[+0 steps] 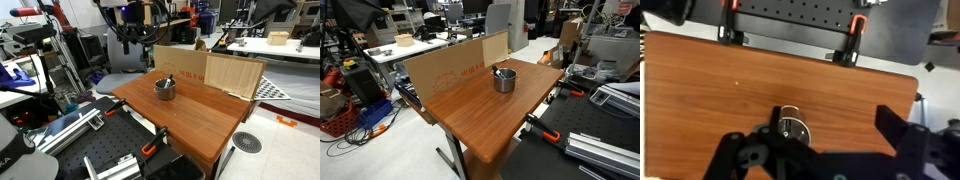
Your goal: Take the marker out of the cup
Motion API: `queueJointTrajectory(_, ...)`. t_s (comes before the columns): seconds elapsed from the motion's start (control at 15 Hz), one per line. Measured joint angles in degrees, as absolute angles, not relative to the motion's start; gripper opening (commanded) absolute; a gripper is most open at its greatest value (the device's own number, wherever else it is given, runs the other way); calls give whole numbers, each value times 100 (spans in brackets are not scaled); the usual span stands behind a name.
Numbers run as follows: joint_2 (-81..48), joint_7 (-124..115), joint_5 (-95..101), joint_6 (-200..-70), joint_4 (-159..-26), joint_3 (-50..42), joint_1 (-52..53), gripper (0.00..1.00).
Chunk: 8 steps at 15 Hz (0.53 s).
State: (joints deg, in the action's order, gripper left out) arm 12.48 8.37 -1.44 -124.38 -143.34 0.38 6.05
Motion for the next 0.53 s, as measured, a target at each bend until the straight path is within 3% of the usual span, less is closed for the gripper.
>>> queueJointTrajectory(0.53, 135, 811, 344, -13300, -13743, 36, 444, 100)
